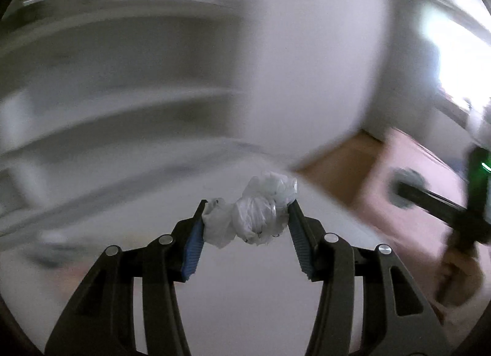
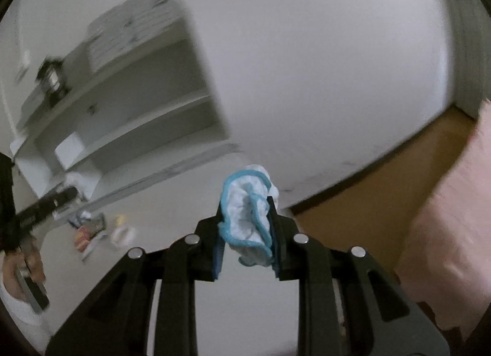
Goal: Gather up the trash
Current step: 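Carry the plastic bag and cloth over the bin and open both tools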
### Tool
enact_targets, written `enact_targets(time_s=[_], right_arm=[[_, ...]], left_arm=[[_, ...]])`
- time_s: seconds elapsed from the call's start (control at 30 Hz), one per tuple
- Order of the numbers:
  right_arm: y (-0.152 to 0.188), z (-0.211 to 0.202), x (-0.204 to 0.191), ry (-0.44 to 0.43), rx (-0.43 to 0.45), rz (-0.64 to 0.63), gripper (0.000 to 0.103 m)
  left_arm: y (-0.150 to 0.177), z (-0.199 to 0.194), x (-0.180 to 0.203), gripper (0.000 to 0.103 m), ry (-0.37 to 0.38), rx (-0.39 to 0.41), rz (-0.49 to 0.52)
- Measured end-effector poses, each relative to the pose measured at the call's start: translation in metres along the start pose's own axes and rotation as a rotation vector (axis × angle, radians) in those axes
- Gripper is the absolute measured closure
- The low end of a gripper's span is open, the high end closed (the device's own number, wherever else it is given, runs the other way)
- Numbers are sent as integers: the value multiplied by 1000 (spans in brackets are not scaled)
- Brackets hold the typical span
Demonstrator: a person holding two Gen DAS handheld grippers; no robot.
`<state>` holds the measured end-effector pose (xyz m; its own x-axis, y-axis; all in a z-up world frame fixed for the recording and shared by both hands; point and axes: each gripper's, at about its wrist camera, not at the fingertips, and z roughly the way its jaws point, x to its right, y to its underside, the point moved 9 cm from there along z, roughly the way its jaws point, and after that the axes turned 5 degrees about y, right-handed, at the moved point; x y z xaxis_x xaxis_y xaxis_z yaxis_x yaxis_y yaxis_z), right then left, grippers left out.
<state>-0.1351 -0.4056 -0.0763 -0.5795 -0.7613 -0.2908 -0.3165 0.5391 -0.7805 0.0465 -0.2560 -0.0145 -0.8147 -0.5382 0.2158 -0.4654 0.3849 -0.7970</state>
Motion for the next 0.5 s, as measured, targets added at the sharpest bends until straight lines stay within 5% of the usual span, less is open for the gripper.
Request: enact_targets(time_s=[0.17,0.27,0.4,0.5], right_arm=[[50,-21,152,126,-103,194,79],[114,-1,222,194,-255,273,79],[242,68,272,167,-650,287,79],[320,104,295,149,-830,389,79]], left_arm=[[50,83,199,53,283,-177,222],[105,126,263,53,399,-332,256],[219,214,282,53,371,-642,255],[286,272,262,54,278,-817,235]])
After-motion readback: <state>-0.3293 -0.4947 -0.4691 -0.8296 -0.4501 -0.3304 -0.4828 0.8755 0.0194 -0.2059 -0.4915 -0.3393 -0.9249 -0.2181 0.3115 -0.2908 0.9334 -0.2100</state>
